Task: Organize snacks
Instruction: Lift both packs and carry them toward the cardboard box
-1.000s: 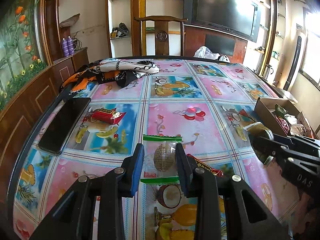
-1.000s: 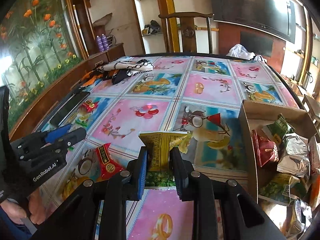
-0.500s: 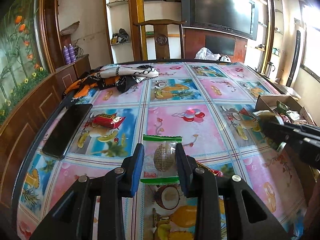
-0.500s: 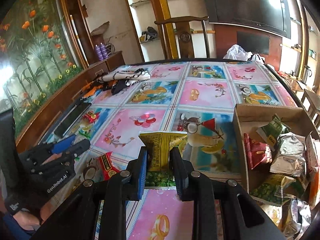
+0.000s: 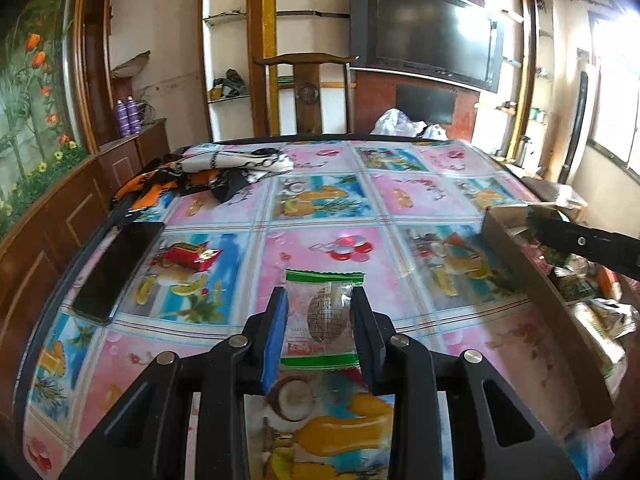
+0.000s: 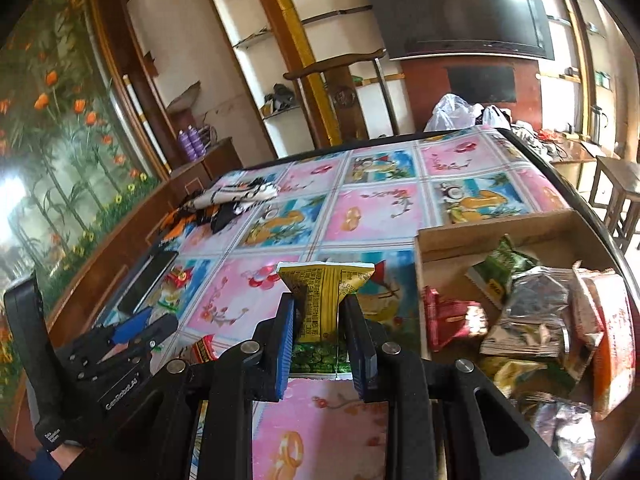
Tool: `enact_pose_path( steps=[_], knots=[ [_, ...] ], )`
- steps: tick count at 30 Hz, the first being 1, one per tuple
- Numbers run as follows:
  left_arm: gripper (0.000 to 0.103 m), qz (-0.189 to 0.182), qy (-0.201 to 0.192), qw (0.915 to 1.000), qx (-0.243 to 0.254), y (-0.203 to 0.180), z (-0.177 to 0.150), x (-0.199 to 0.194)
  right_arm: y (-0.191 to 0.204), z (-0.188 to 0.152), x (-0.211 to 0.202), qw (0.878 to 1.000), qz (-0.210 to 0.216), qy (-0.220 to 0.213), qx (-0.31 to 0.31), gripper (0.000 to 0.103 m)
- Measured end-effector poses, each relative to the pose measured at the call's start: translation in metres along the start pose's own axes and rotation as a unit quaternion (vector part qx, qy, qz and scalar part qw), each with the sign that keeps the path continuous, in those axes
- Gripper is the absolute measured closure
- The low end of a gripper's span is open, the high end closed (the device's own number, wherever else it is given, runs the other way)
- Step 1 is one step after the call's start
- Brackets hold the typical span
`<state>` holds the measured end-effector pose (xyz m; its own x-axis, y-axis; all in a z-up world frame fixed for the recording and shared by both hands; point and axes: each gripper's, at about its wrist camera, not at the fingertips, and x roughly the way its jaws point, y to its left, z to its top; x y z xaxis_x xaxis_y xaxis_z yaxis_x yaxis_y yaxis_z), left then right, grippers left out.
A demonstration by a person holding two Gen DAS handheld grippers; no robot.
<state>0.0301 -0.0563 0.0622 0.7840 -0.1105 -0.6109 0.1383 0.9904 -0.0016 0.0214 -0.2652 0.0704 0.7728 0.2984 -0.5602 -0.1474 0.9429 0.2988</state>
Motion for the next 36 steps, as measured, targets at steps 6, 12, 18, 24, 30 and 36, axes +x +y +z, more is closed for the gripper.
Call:
enact_pose_path(
  steps=[6,12,18,24,30,36],
  knots=[
    [0.073,-0.058,-0.004,0.9983,-0.009,-0.013,0.004,-0.007,-0.03,0.004,-0.02,0.999,-0.005,-0.019,0.034,0.077],
    [0.073,-0.082,-0.003,0.9966,-0.001,-0.041,0.006,-0.01,-0.064,0.008,-0.041,0.997,-0.016,-0.04,0.069,0.077],
    [0.073,-0.13,-0.008,0.9913,0.017,-0.092,0.013,-0.018,-0.105,0.007,-0.065,0.992,-0.033,-0.061,0.107,0.077],
    [0.073,-0.183,-0.004,0.9816,0.055,-0.164,0.012,-0.025,-0.146,0.001,-0.083,0.986,-0.051,-0.069,0.145,0.077],
    [0.073,-0.208,0.013,0.9725,0.103,-0.226,-0.004,-0.02,-0.162,-0.004,-0.089,0.985,-0.055,-0.058,0.154,0.077],
    [0.073,-0.205,0.028,0.9693,0.133,-0.251,-0.02,-0.005,-0.167,-0.012,-0.075,0.986,-0.06,-0.018,0.156,0.077]
  ],
)
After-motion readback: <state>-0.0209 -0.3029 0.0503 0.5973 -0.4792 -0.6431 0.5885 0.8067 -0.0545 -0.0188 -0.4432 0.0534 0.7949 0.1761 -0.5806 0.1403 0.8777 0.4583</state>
